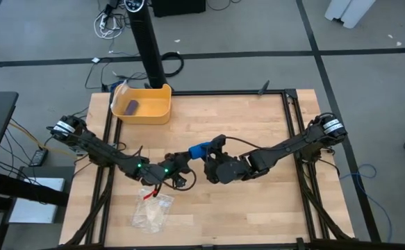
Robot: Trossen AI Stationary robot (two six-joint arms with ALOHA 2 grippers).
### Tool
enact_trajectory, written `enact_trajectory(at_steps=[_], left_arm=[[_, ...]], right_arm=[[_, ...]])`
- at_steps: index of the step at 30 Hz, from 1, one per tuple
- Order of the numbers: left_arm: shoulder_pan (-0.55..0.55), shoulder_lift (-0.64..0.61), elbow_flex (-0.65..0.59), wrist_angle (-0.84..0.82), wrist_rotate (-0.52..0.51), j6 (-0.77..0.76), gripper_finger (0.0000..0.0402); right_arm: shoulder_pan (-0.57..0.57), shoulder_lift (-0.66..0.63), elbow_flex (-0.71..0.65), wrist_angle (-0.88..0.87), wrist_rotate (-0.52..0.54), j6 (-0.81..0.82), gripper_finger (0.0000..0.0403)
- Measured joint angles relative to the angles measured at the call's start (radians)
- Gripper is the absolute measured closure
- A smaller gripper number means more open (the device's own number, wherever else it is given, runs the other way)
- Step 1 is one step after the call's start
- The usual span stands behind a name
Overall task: Roll bandage
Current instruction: Roll the blue bandage
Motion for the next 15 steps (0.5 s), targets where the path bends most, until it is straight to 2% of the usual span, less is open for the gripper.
enact_trajectory(at_steps=[4,11,15], left_arm=[[-0.006,0.000,0.000,0.003,0.001,0.001,0.0382],[-0.006,0.000,0.000,0.006,0.005,-0.022,0.0374],[-0.007,0.000,0.000,0.011,0.007,-0.107,0.0352]], right_arm=[[-0.006,0.000,0.000,-0.001,-0.039,0.001,0.0206],[0.001,0.000,0.000,0.000,-0.024,0.000,0.0289],[0.010,-0.002,0.000,0.002,-0.015,0.000,0.0309]])
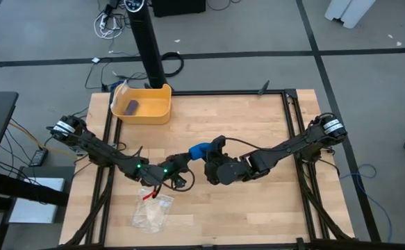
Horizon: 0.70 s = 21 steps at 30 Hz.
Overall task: Roll bandage
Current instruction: Roll the blue bandage
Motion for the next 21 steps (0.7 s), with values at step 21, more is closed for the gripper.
enact_trajectory(at_steps=[21], left_arm=[[0.027,-0.008,-0.052,-0.050,-0.151,-1.231,0.0294]], right_arm=[[0.039,-0.093,0.000,-0.059,0.091,0.035,0.0300]])
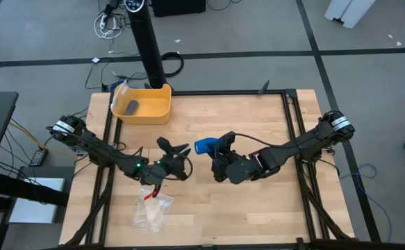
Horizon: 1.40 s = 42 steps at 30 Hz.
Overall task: Roll bandage
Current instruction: Roll the blue bandage
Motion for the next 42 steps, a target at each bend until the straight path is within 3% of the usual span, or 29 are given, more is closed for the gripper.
enact_trajectory(at_steps=[4,8,10,13,17,23,28,35,42], left_arm=[[0.054,0.000,-0.109,0.137,0.253,-0.278,0.0294],[0.102,0.012,-0.259,0.575,0.576,-0.437,0.0294],[0.117,0.019,-0.330,0.787,0.654,-0.465,0.0293],[0.125,0.019,-0.393,0.986,0.689,-0.492,0.0291],[0.125,0.019,-0.404,0.959,0.692,-0.482,0.0279],[0.132,0.021,-0.400,0.918,0.614,-0.309,0.0269],[0.164,0.021,-0.397,0.928,0.615,-0.236,0.0277],[0.151,0.020,-0.285,0.882,0.847,-0.255,0.0322],[0.141,0.020,-0.236,0.770,0.867,-0.330,0.0370]], right_arm=[[0.010,-0.006,0.000,-0.004,-0.013,0.025,0.0300],[0.011,-0.013,0.000,-0.003,-0.071,0.082,0.0301],[0.009,-0.015,0.000,0.002,-0.109,0.116,0.0301],[0.008,-0.015,0.000,0.019,-0.159,0.140,0.0300],[0.007,-0.015,0.000,0.076,-0.203,0.147,0.0300],[0.005,-0.015,0.000,0.126,-0.308,0.156,0.0301],[0.004,-0.015,0.000,0.161,-0.331,0.166,0.0301],[-0.032,-0.015,0.000,0.158,-0.420,0.247,0.0300],[-0.050,-0.016,0.000,0.150,-0.429,0.253,0.0300]])
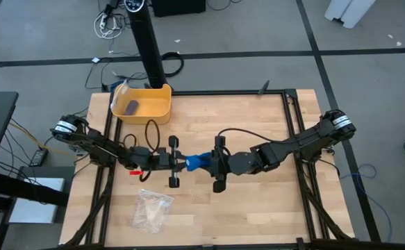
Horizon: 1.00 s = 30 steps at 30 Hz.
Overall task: Roll bandage
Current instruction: Roll the blue bandage
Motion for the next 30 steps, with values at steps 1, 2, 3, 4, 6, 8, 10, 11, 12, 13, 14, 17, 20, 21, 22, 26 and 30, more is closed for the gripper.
enact_trajectory(at_steps=[1,2,3,4,6,8,10,11,12,13,14,17,20,21,22,26,30], left_arm=[[0.001,0.000,0.000,0.001,0.000,-0.010,0.0374],[0.000,0.000,0.000,0.003,0.002,-0.019,0.0377],[0.000,0.000,0.000,0.005,0.010,-0.029,0.0379],[-0.001,0.000,0.000,0.006,0.020,-0.033,0.0380],[-0.001,0.000,0.000,0.007,0.040,-0.046,0.0381],[-0.001,0.000,0.000,0.011,0.052,-0.075,0.0381],[-0.001,0.000,0.000,0.012,0.058,-0.098,0.0381],[-0.001,0.000,0.000,0.012,0.059,-0.113,0.0381],[-0.001,0.000,0.000,0.012,0.059,-0.121,0.0381],[-0.001,0.000,0.000,0.012,0.061,-0.132,0.0381],[-0.001,0.000,0.000,0.009,0.064,-0.136,0.0381],[-0.002,0.000,0.000,-0.004,0.070,-0.110,0.0382],[-0.003,-0.001,-0.003,-0.002,0.074,-0.042,0.0382],[-0.003,-0.001,-0.003,-0.002,0.072,-0.009,0.0382],[-0.004,-0.001,-0.003,-0.002,0.074,0.024,0.0382],[-0.009,-0.001,0.004,-0.001,0.092,0.119,0.0382],[-0.013,0.000,0.029,-0.003,0.086,0.173,0.0382]], right_arm=[[-0.001,0.000,0.000,0.000,0.001,0.000,0.0300],[-0.001,0.000,0.000,-0.001,0.001,0.000,0.0300],[0.000,0.000,0.000,-0.001,0.001,0.000,0.0300],[0.000,0.000,0.000,-0.001,0.000,0.000,0.0300],[0.001,0.000,0.000,0.000,0.000,-0.014,0.0300],[0.001,0.000,0.000,-0.001,0.000,-0.040,0.0300],[0.002,0.000,0.000,-0.005,0.000,-0.074,0.0300],[0.002,0.000,0.000,-0.006,0.000,-0.088,0.0300],[0.003,0.000,0.000,-0.007,0.000,-0.098,0.0300],[0.003,0.000,0.000,-0.007,0.001,-0.108,0.0300],[0.003,0.000,0.000,-0.006,0.001,-0.112,0.0300],[0.004,0.002,0.000,0.000,0.001,-0.114,0.0300],[0.008,0.000,-0.001,0.016,0.007,-0.113,0.0300],[0.010,-0.004,-0.001,0.017,0.009,-0.111,0.0300],[0.010,-0.009,-0.002,0.020,0.014,-0.106,0.0300],[0.011,-0.052,-0.002,0.065,0.040,-0.067,0.0300],[0.015,-0.079,-0.002,0.092,0.028,-0.038,0.0300]])
